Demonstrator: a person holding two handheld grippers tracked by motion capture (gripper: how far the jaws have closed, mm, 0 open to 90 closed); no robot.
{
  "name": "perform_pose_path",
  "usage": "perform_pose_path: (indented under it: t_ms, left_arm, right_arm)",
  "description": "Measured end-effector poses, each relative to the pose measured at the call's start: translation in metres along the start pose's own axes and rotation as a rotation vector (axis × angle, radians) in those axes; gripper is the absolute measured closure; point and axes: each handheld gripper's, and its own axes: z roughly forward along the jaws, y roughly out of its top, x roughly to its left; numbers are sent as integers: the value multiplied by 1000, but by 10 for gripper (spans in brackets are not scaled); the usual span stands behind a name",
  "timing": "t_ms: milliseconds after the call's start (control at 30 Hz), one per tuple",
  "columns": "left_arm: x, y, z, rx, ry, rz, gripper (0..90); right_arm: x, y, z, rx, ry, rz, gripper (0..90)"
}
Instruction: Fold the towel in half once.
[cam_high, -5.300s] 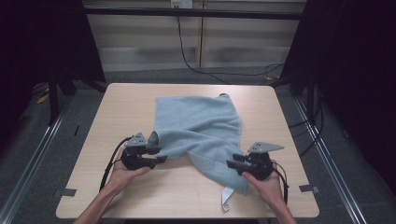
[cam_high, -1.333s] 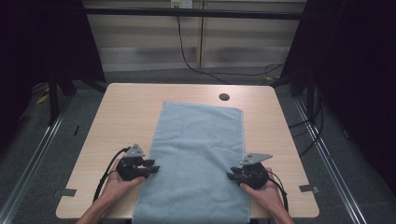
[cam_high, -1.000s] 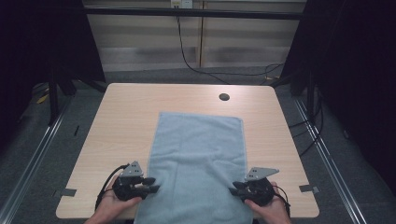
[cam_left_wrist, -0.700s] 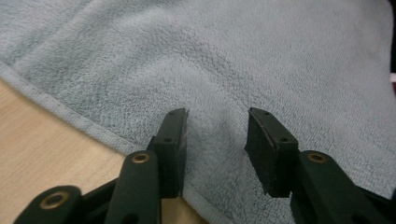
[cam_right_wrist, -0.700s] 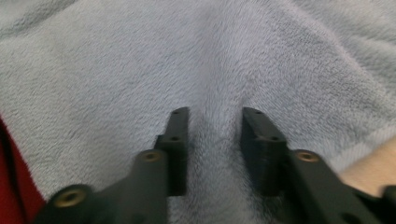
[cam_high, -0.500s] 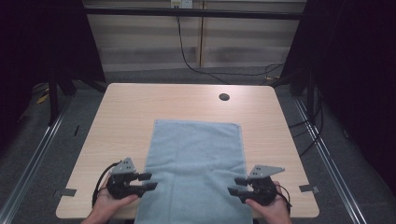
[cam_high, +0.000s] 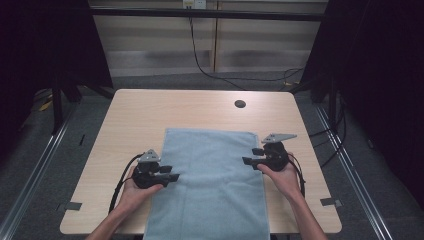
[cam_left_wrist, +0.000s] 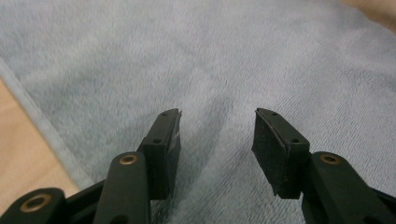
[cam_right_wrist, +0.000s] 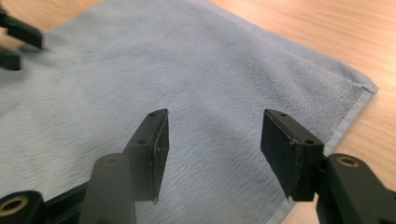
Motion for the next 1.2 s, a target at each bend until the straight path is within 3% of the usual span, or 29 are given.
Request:
perform_pose_path:
  t_ms: [100, 200, 267, 367, 600, 733, 800, 867, 900, 933, 967, 1000, 1067, 1200]
  left_arm:
    - [0, -4, 0, -3, -1, 9, 508]
    - [-1, -5, 1, -11, 4, 17, 500]
    - [-2, -5, 0, -8, 10, 24, 495]
    - [-1, -6, 0, -12, -2, 16, 494]
    - [3, 1, 1, 19, -21, 0, 507]
    - [12, 9, -3, -14, 3, -19, 491]
    - [20, 14, -7, -64, 23, -33, 488]
    - [31, 20, -7, -65, 33, -62, 472]
    - [36, 22, -7, -91, 61, -63, 469]
    - [42, 24, -6, -99, 61, -74, 469]
    - [48, 27, -3, -90, 68, -87, 463]
    - [52, 29, 1, -98, 107, -91, 455]
    - [62, 31, 14, -64, 117, -113, 435]
    - [69, 36, 28, -64, 122, -113, 404]
  right_arm:
    - [-10, 5, 12, 10, -4, 5, 421]
    - [-23, 8, 27, 37, 4, 45, 394]
    - [-29, 10, 36, 85, -26, 22, 382]
    - [-38, 15, 39, 69, -46, 42, 381]
    - [-61, 19, 52, 86, -157, 48, 400]
    - [-58, 14, 63, 81, -188, 25, 419]
    - [-53, 13, 64, 74, -194, 11, 539]
    - [-47, 12, 65, 58, -179, -8, 701]
    - [-42, 11, 65, 58, -174, -28, 753]
    - [-38, 11, 64, 64, -162, -36, 787]
    - [-36, 10, 64, 62, -152, -43, 802]
    - [-34, 10, 64, 67, -145, -42, 814]
    - [-32, 10, 63, 68, -133, -38, 833]
    - [-27, 6, 62, 54, -96, -35, 837]
